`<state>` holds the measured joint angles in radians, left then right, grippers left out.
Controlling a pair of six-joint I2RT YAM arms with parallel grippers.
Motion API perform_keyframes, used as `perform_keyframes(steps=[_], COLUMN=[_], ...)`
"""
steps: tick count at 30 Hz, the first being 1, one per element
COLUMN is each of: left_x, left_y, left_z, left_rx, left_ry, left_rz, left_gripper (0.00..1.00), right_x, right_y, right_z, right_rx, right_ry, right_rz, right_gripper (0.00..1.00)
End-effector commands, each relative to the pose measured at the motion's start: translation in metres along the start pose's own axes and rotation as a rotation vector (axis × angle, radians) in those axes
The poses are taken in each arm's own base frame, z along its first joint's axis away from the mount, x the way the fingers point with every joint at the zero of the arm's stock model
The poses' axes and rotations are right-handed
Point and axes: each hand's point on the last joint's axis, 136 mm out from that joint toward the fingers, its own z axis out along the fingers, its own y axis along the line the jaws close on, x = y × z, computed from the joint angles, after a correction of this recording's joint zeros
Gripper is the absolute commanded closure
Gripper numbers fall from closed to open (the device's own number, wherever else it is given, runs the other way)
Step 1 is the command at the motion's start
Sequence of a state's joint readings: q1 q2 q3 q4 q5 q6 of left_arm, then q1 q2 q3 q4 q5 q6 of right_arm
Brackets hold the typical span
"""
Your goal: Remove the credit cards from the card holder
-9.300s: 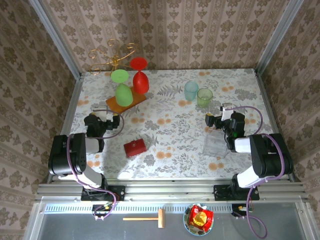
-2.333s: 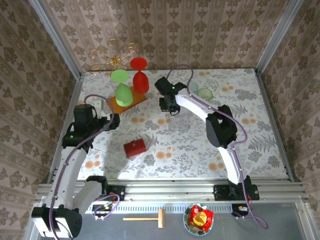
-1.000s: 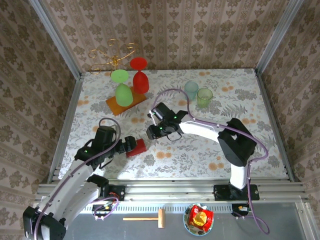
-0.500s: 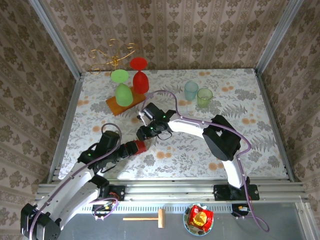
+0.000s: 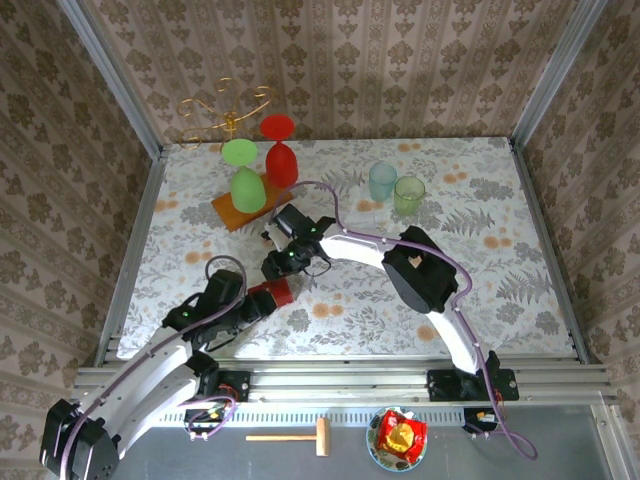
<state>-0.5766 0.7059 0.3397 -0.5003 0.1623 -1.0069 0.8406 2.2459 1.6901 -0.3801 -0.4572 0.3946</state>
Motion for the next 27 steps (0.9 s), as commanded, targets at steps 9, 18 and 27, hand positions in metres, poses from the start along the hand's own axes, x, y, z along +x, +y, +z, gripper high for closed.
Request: perform_keyframes(steps=[9, 18, 27], left_x=[0.006, -0.001, -0.006], left_y=[0.011, 0.012, 0.004], left_z=[0.011, 0.012, 0.02], left_rx=[-0.008, -0.014, 0.006], left_ry=[0.0, -0.032, -0.027], left_rz=[-0.032, 0.007, 0.07], left_gripper=[0.33, 0.39, 0.43], right_x=[0.034, 0.075, 0.1], right_y=[-0.001, -0.007, 0.005], right_z=[-0.002, -0.018, -0.026], right_rx=[-0.034, -0.021, -0.06], right_ry=[0.08, 0.084, 0.055], right_rz=[0.025, 0.106, 0.18], right_gripper=[0.69, 0.69, 0.69])
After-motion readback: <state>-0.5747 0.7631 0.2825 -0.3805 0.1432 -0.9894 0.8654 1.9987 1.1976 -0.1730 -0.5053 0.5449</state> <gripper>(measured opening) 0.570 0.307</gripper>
